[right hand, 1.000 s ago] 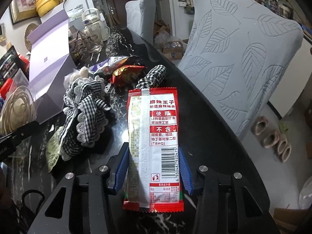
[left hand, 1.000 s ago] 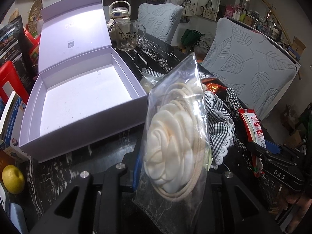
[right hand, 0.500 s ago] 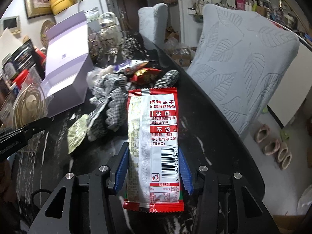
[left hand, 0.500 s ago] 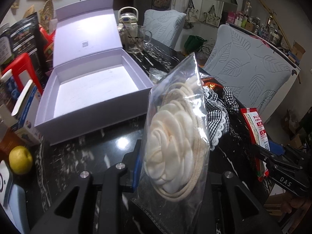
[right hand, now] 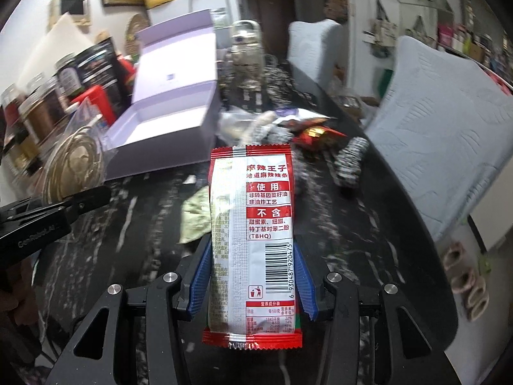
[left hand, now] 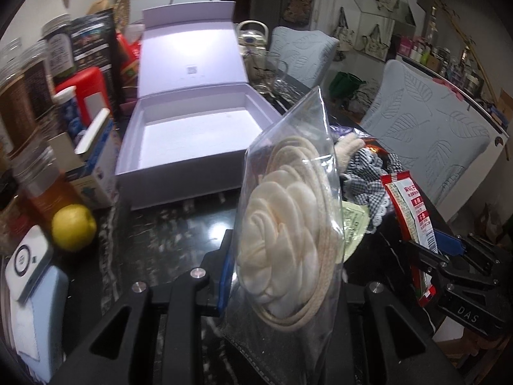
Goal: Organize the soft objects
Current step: 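Lift and carry both held items toward the open lavender box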
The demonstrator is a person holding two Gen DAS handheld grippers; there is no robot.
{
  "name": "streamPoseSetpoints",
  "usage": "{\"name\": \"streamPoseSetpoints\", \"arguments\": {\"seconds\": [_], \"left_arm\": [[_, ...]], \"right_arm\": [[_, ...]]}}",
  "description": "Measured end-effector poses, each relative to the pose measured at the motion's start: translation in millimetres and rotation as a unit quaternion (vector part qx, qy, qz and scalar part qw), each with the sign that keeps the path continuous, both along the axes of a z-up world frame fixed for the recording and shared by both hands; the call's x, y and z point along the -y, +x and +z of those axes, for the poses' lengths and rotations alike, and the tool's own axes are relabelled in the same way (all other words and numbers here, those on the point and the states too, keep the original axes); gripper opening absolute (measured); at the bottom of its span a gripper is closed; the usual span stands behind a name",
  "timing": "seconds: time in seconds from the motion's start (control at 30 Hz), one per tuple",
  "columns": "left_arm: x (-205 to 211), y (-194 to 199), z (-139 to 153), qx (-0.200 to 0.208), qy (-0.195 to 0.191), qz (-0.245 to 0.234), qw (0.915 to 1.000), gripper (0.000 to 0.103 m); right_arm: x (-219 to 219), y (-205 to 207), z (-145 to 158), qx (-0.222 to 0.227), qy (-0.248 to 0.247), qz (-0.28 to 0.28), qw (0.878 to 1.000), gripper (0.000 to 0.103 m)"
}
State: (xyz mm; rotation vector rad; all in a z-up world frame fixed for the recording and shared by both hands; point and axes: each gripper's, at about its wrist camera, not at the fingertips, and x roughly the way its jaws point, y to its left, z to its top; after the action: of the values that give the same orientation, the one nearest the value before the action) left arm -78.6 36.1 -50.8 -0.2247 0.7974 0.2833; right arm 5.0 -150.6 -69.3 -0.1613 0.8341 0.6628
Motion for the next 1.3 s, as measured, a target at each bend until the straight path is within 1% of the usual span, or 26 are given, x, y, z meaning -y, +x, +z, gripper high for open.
{"name": "streamPoseSetpoints", "arguments": {"seconds": [0.33, 0.43, 0.5, 0.67, 0.87, 1.1, 1.2, 1.3], "left_arm": [[-30.2, -21.5, 6.5, 0.004, 0.006, 0.045, 0.999, 0.027], [-37.9, -20.9, 11.2, 0.01, 0.028, 0.057, 0.9979, 0.027], [-44.3, -18.2, 13.5, 0.013, 0.031, 0.058, 0.9977, 0.027], [-62.6, -6.2, 19.4, 0.02, 0.029, 0.061, 0.9975, 0.027], [-81.5, 16.8, 28.7, 0.033, 0.026, 0.063, 0.9971, 0.027], [-97.6, 51.3, 45.9, 0.055, 0.036, 0.062, 0.9959, 0.027], [-102.8, 64.5, 52.4, 0.064, 0.037, 0.061, 0.9953, 0.027], [-107.1, 76.1, 60.5, 0.076, 0.041, 0.06, 0.9945, 0.027]], "right_arm": [[-51.5, -7.1, 6.7, 0.003, 0.01, 0.081, 0.997, 0.047], [-65.1, -4.5, 8.4, 0.004, 0.012, 0.095, 0.995, 0.047], [-74.4, -2.4, 10.5, 0.003, 0.012, 0.104, 0.994, 0.047], [-97.6, 5.9, 20.0, 0.015, 0.011, 0.124, 0.992, 0.047], [-120.4, 19.4, 34.9, 0.032, 0.013, 0.143, 0.989, 0.047], [-138.7, 42.7, 50.3, 0.056, 0.019, 0.15, 0.987, 0.047], [-146.9, 53.4, 58.4, 0.077, 0.016, 0.148, 0.986, 0.047], [-153.9, 64.1, 65.3, 0.087, 0.02, 0.147, 0.985, 0.047]]}}
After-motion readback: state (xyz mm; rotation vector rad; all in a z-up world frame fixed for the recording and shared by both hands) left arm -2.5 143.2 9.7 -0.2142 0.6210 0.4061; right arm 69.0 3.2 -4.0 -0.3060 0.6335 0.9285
